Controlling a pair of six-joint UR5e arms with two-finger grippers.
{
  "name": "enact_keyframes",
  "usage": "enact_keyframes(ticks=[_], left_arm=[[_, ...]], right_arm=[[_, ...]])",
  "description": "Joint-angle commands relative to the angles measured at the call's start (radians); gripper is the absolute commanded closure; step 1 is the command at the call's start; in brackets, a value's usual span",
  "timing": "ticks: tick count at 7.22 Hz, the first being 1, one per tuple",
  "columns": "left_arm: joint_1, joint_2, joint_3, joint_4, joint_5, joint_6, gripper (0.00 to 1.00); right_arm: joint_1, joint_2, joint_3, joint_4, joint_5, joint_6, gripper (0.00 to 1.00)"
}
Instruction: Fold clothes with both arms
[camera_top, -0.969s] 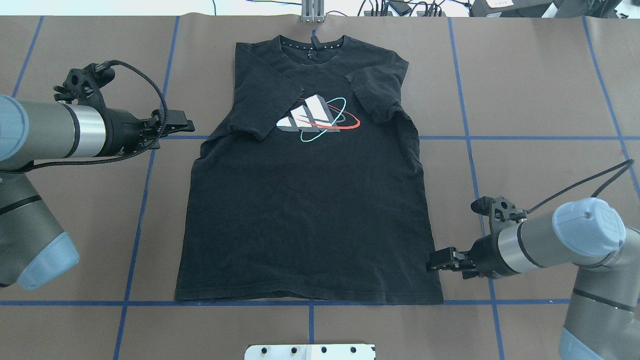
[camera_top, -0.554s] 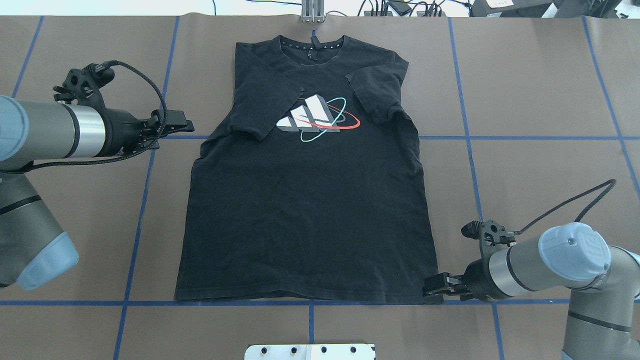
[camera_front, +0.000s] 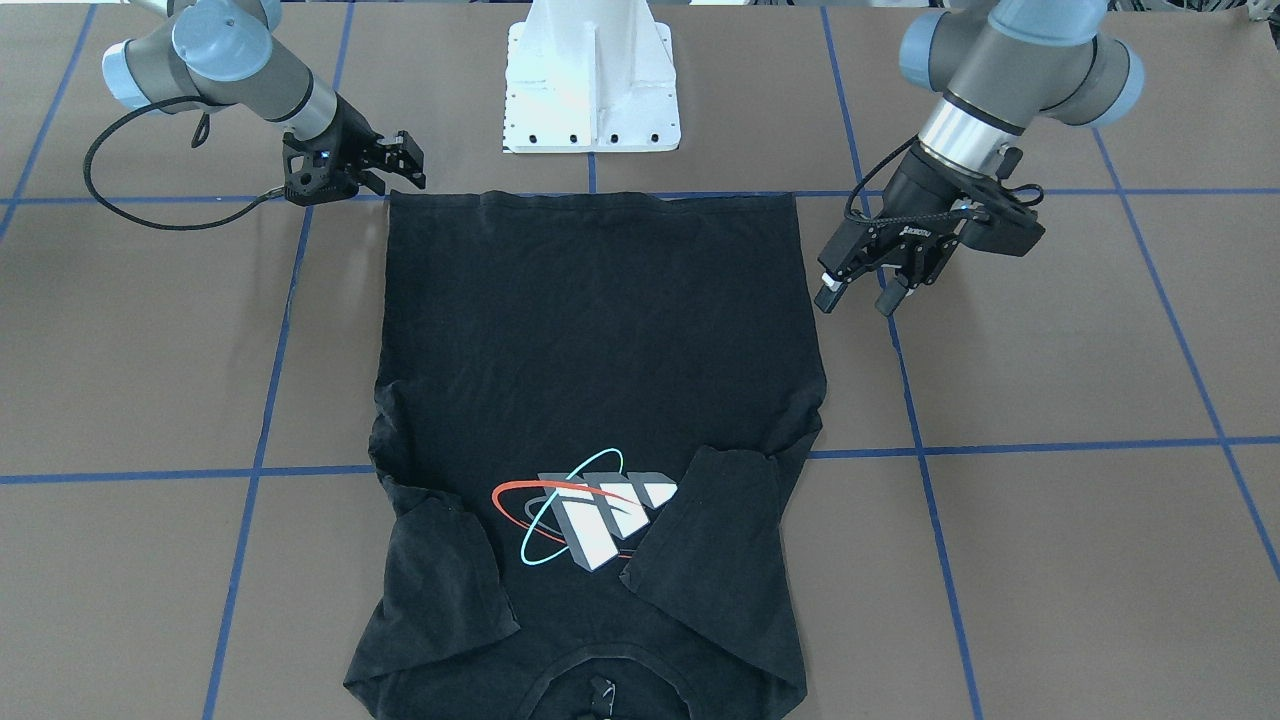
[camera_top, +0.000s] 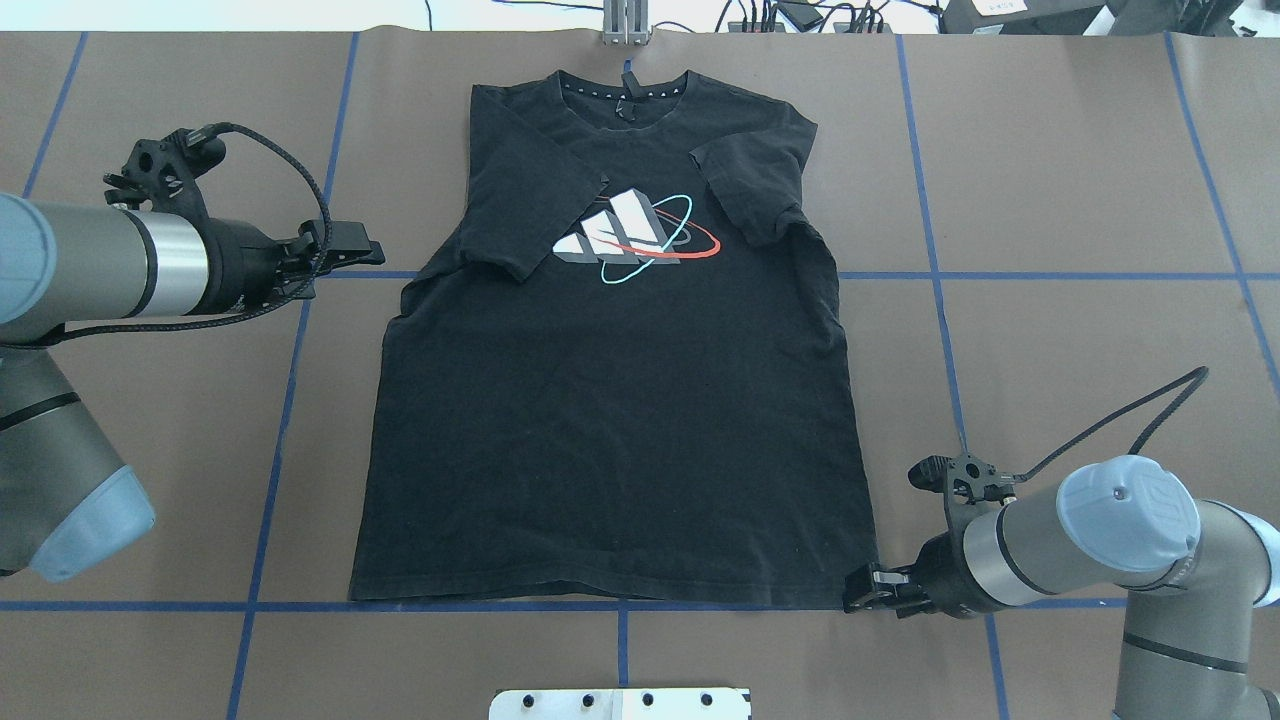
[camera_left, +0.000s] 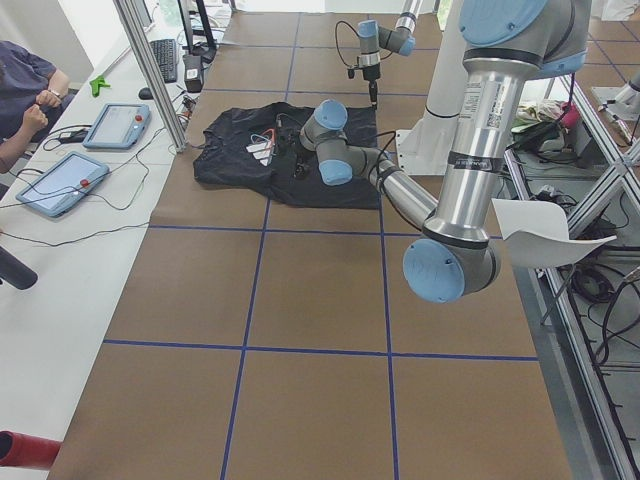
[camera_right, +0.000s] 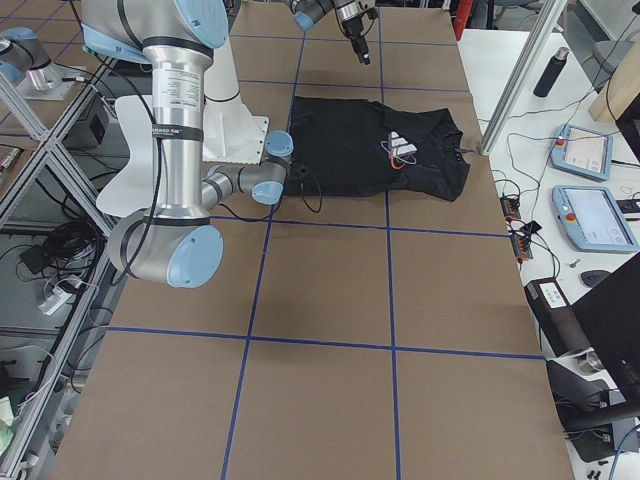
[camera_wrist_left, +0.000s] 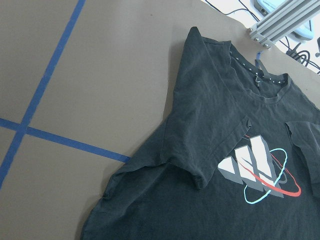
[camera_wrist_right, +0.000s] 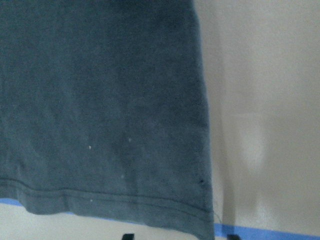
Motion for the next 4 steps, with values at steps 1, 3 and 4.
enact_keyframes(ticks=[1,3,4], left_arm=[[0.000,0.001,0.001,0.000,0.001,0.000,0.01],[0.002,0.001,0.001,0.000,0.002,0.000,0.01],[0.000,0.001,0.000,0.000,0.002,0.000,0.01]], right_arm=[[0.000,-0.001,-0.002,-0.008,0.007,0.000,0.31],[0.002,-0.003,-0.008,-0.008,0.009,0.000,0.30],[0.000,-0.001,-0.008,-0.025,0.007,0.000,0.31]])
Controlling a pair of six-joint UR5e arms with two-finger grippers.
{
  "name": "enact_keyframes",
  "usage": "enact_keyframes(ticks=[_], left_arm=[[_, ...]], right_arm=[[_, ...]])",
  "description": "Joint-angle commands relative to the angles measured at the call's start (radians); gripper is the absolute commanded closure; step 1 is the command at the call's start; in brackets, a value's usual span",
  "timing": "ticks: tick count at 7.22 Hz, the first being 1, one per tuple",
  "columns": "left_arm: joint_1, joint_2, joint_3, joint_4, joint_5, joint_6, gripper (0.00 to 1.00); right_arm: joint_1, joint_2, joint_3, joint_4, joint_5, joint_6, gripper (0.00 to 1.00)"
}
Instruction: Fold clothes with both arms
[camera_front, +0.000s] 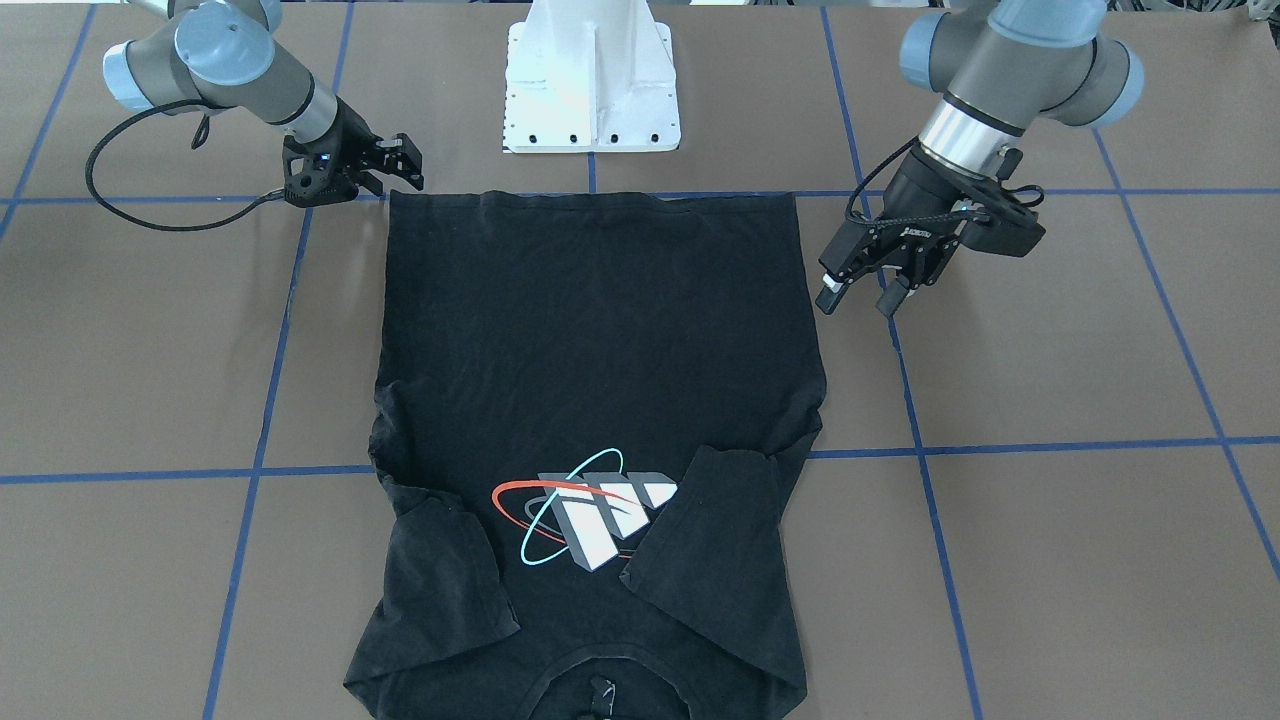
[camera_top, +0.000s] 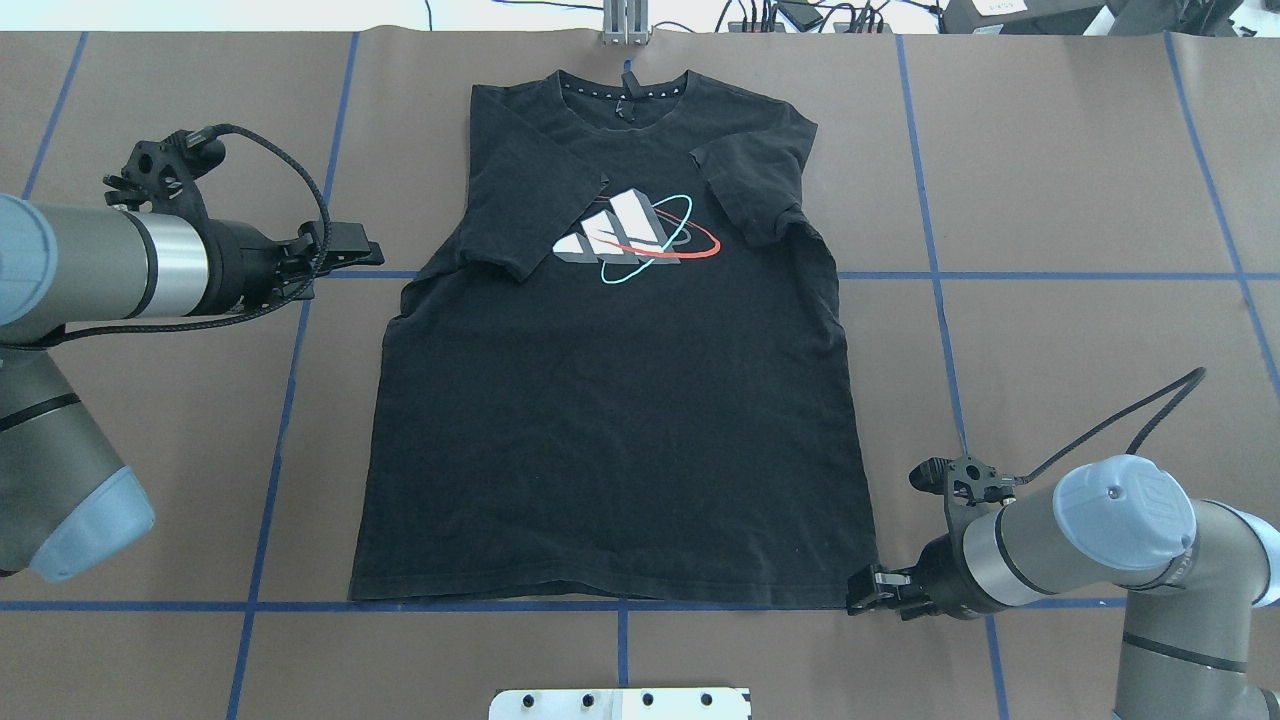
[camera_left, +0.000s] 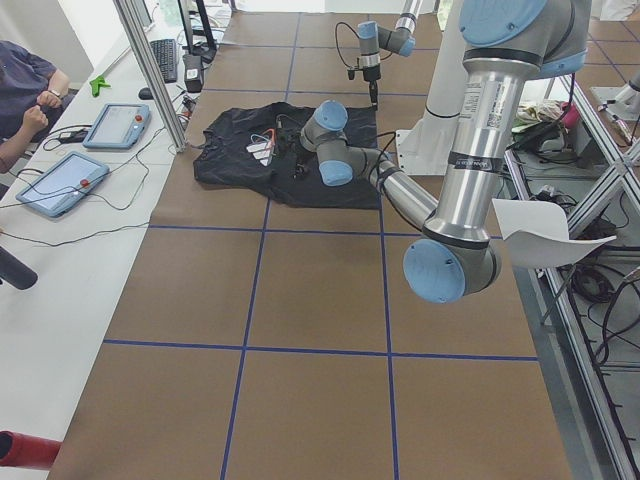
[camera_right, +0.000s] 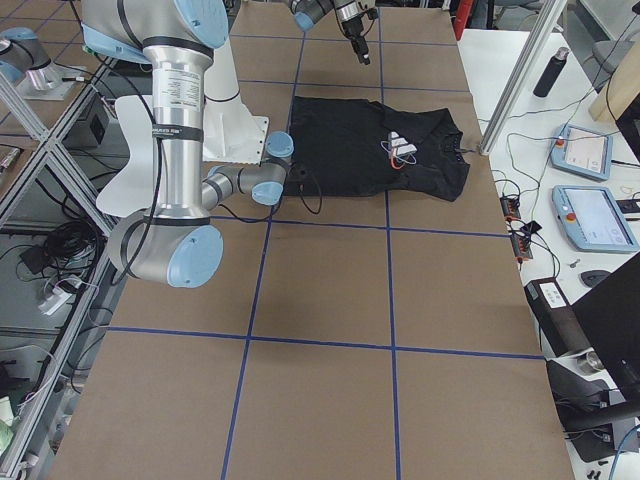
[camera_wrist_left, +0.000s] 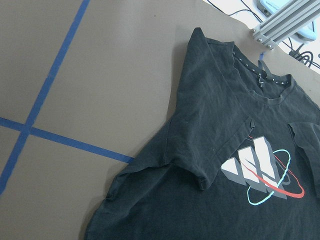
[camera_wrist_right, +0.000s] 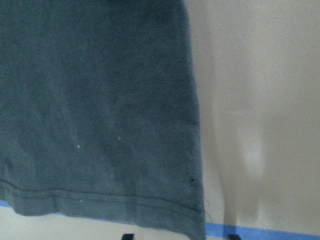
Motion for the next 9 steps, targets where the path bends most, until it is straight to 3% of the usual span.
enact_keyframes(ticks=[1,3,9], left_arm=[[-0.001,0.000,-0.001,0.000,0.002,0.000,0.01],[-0.001,-0.002,-0.001,0.000,0.002,0.000,0.01],[-0.001,-0.002,0.000,0.000,0.002,-0.003,0.01]], right_arm=[[0.001,0.010,0.008,-0.042,0.001,0.000,0.32],[0.003,0.010,0.007,-0.043,0.000,0.000,0.49],[0.013,0.010,0.005,-0.043,0.006,0.000,0.50]])
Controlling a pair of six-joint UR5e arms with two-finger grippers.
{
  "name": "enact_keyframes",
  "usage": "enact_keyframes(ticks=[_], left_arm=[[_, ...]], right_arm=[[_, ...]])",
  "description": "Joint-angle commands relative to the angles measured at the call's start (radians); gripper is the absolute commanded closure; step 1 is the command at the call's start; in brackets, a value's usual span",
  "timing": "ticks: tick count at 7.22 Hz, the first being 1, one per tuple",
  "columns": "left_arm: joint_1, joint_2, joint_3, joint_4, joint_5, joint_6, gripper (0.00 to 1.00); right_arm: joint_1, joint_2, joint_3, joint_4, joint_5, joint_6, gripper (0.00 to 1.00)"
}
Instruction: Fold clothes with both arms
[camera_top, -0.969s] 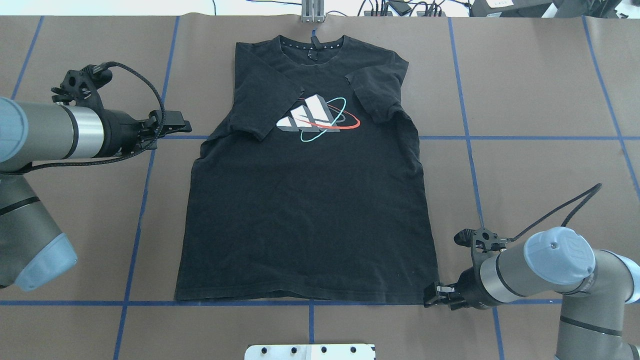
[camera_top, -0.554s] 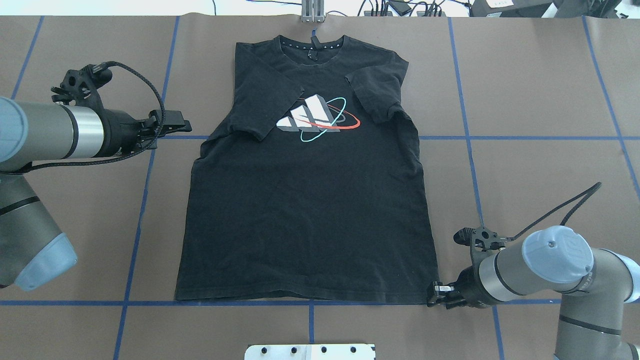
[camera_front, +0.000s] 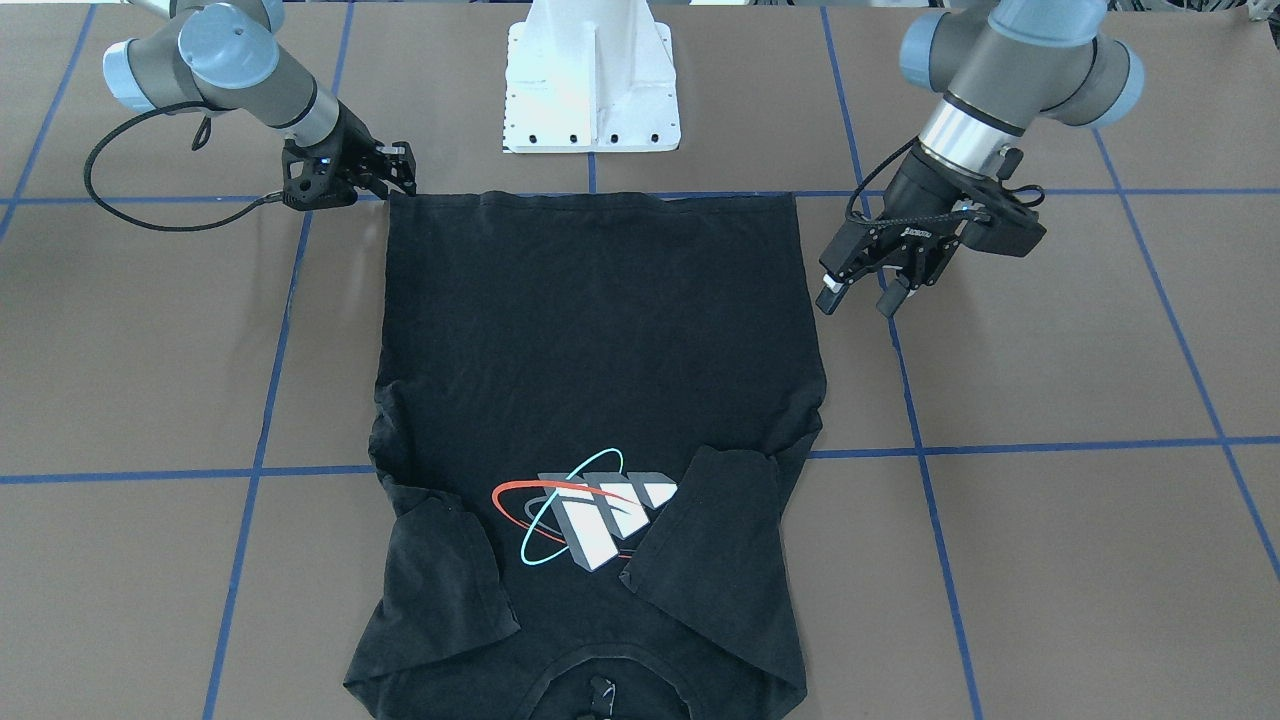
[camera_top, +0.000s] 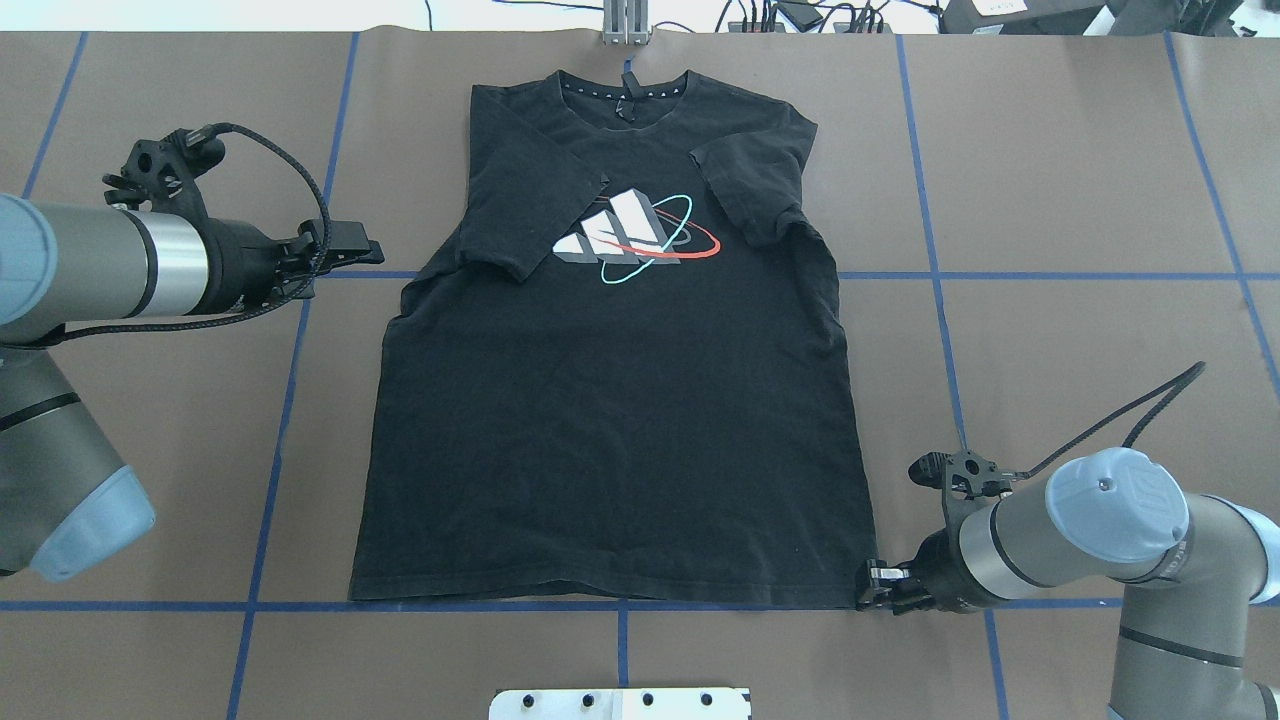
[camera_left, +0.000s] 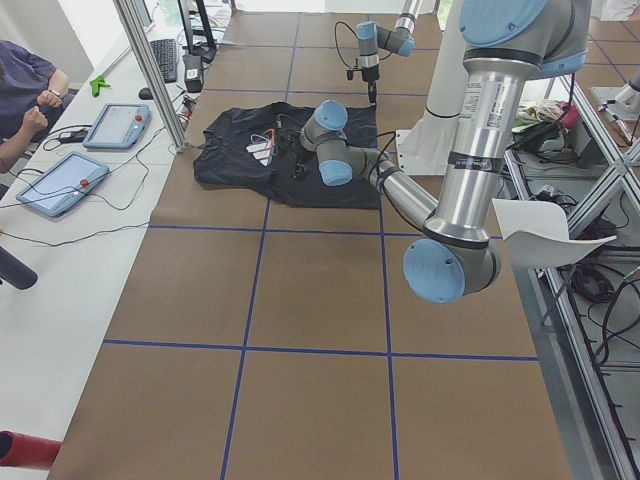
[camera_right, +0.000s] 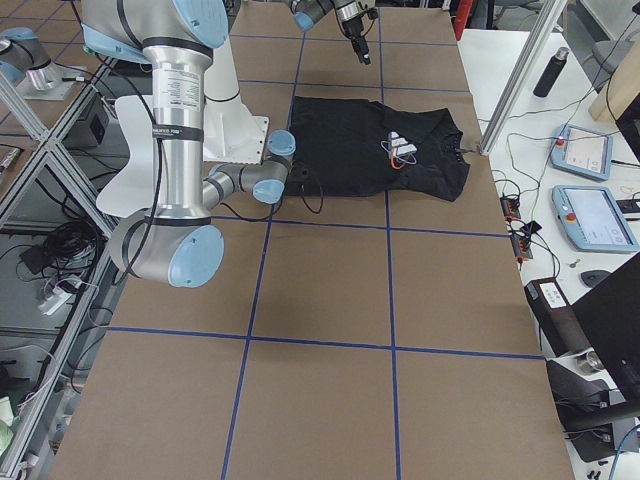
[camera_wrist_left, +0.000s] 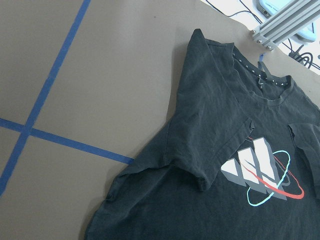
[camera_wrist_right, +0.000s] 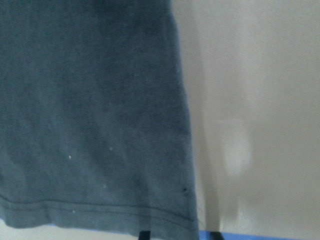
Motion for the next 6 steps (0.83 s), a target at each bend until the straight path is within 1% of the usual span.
enact_keyframes(ticks=[1,4,5,6], left_arm=[[0.001,0.000,-0.001,0.000,0.000,0.000,0.01],[0.001,0.000,-0.001,0.000,0.000,0.000,0.01],[0.000,0.000,-0.001,0.000,0.000,0.000,0.01],[0.001,0.000,-0.001,0.000,0.000,0.000,0.01]], right_arm=[[0.002,0.000,-0.003,-0.006,0.002,0.000,0.50],[0.002,0.000,-0.003,-0.009,0.002,0.000,0.50],[0.002,0.002,-0.003,-0.009,0.002,0.000,0.66],[0.002,0.002,-0.003,-0.011,0.002,0.000,0.85]])
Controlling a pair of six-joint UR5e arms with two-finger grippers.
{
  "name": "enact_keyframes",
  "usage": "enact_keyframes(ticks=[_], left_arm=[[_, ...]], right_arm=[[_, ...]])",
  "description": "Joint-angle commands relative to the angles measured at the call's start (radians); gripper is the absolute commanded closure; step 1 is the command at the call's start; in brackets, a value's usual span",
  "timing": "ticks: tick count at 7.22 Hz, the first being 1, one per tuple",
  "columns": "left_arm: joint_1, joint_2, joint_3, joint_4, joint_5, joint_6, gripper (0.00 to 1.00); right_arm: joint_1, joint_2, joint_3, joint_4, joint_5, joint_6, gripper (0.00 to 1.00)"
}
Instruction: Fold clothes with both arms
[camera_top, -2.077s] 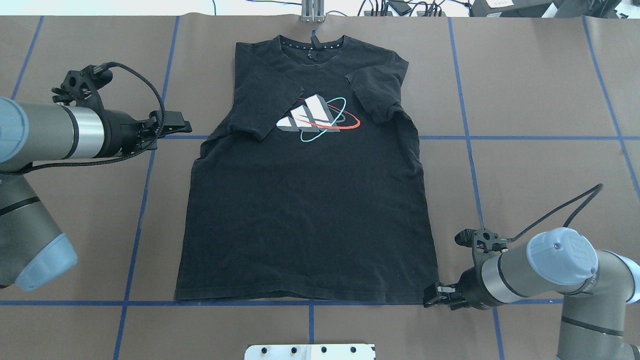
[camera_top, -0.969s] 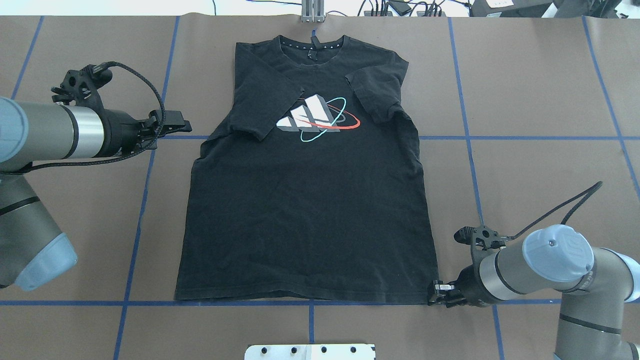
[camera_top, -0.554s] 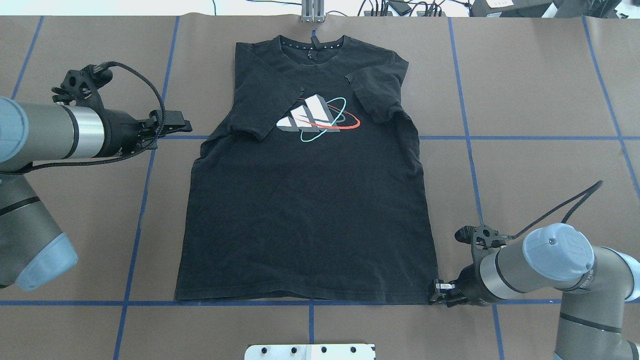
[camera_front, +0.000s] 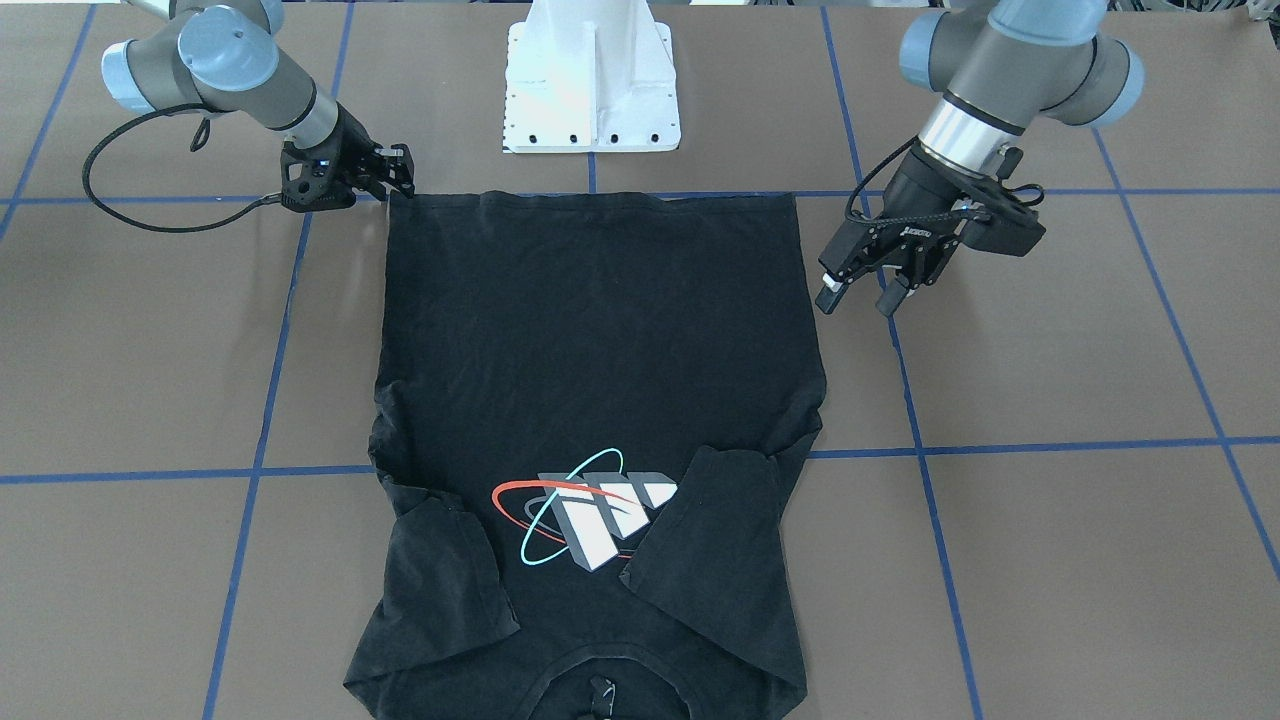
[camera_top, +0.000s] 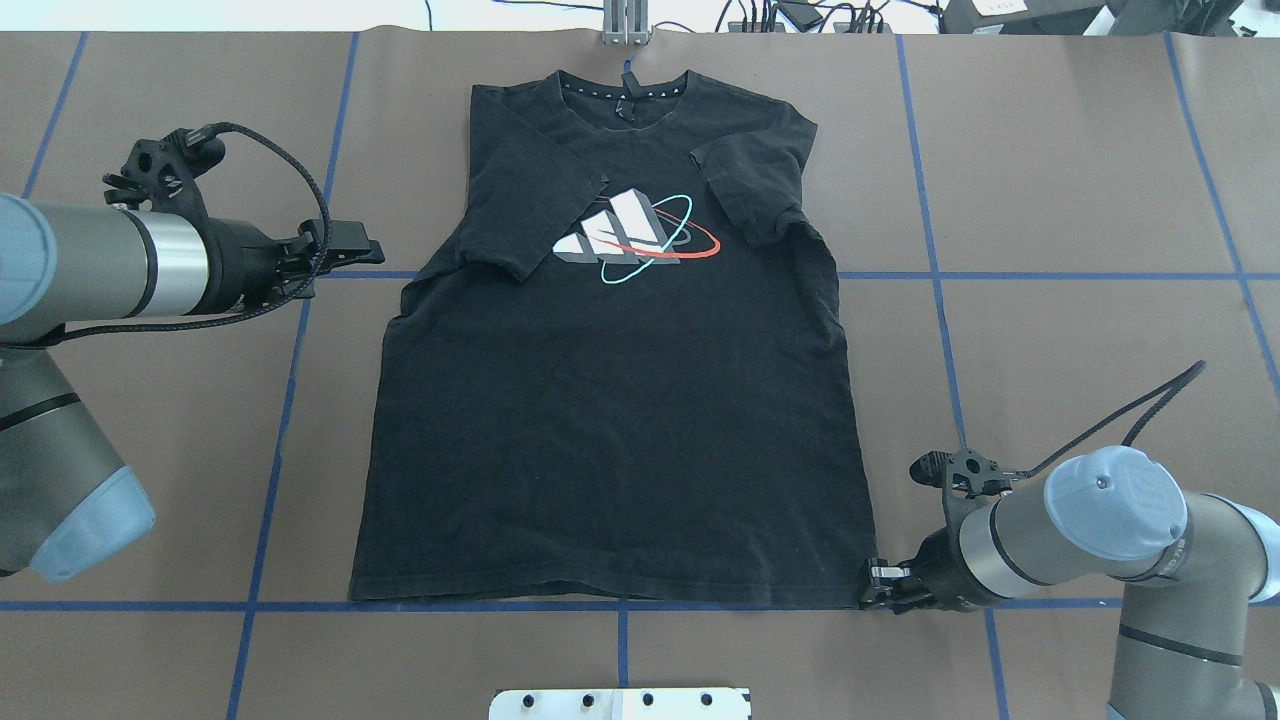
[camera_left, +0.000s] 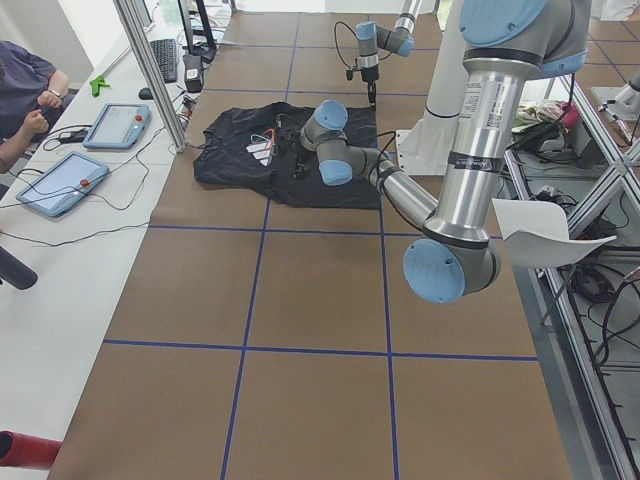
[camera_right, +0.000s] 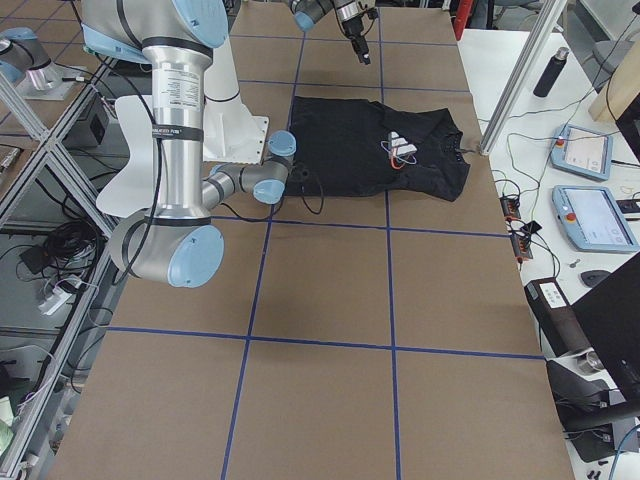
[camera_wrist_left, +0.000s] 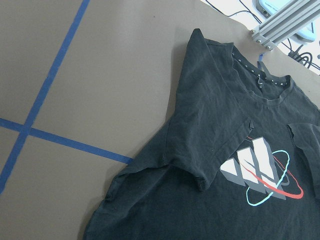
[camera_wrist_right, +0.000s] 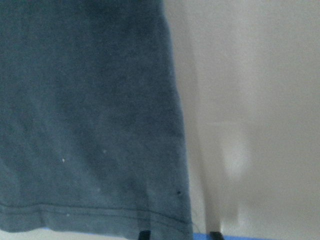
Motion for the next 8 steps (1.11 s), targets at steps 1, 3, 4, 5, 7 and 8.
enact_keyframes(ticks=[1,3,4,5,7,8], left_arm=[[-0.001,0.000,0.000,0.000,0.000,-0.002,0.01],[-0.001,-0.002,0.002,0.000,0.000,0.000,0.01],[-0.001,-0.002,0.002,0.000,0.000,-0.002,0.01],[0.001,-0.002,0.002,0.002,0.000,-0.002,0.01],[0.004,-0.002,-0.003,0.002,-0.006,-0.008,0.01],[0.012,0.023,-0.008,0.000,-0.014,-0.011,0.01]], right_arm=[[-0.003,0.007,0.001,-0.027,0.000,0.000,0.99],[0.014,0.043,0.011,-0.062,0.021,0.000,1.00],[0.040,0.043,0.011,-0.063,0.066,0.000,1.00],[0.069,0.045,0.015,-0.063,0.101,0.000,1.00],[0.092,0.043,0.035,-0.063,0.109,0.001,1.00],[0.107,0.042,0.050,-0.063,0.124,0.000,1.00]])
